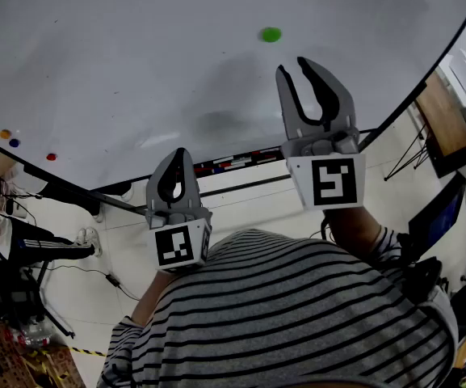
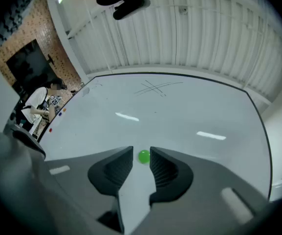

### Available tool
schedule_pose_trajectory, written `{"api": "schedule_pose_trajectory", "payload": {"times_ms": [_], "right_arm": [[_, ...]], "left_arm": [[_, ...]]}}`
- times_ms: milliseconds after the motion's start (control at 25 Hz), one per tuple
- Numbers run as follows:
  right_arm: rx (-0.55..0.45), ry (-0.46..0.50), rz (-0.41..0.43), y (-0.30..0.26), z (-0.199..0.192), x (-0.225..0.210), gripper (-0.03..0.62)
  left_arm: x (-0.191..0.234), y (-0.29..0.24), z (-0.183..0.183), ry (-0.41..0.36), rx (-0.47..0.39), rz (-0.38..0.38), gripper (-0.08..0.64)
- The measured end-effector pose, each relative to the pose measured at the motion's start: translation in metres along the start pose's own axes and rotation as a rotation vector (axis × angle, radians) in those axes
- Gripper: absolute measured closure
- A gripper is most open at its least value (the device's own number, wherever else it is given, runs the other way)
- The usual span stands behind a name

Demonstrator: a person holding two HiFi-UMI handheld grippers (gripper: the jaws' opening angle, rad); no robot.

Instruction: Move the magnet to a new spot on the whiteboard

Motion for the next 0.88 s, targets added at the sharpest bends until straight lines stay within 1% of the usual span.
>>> {"api": "schedule_pose_trajectory", "payload": {"times_ms": [80, 240, 320, 400, 480, 640, 760, 880], "right_arm": [[0.008, 0.030, -0.025, -0.016, -0.003, 0.002, 0.491], [0.032, 0.094, -0.064, -0.046, -0.016, 0.007, 0.448], [0.044, 0.111, -0.082, -0.057, -0.023, 0.007, 0.448], [0.041, 0.098, -0.087, -0.062, -0.026, 0.007, 0.453], [0.033, 0.088, -0.086, -0.062, -0.026, 0.008, 0.471], [0.038, 0.065, -0.083, -0.061, -0.027, 0.008, 0.468], [-0.003, 0.024, -0.086, -0.050, -0.013, 0.003, 0.468], [-0.031, 0.001, -0.082, -0.023, 0.006, -0.005, 0.468]], "left_arm": [[0.014, 0.001, -0.001, 0.001, 0.008, 0.009, 0.545], [0.040, -0.002, -0.003, -0.004, 0.009, 0.031, 0.545], [0.049, -0.003, -0.005, -0.002, 0.010, 0.041, 0.545], [0.054, -0.005, -0.008, 0.002, 0.013, 0.048, 0.545], [0.057, -0.005, -0.009, 0.008, 0.015, 0.053, 0.545], [0.055, -0.007, -0.009, 0.013, 0.017, 0.049, 0.545], [0.045, -0.004, -0.007, 0.008, 0.018, 0.044, 0.545], [0.028, 0.002, -0.003, 0.002, 0.013, 0.041, 0.545]]}}
Point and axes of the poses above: the fingertips, and each gripper's own axes: y backward along the fingers, x to its left, z out of its top, the point moved 1 cm from there along y, backward along the fingers, and after that the axes turned 7 degrees about -z, right-handed, at the moved point
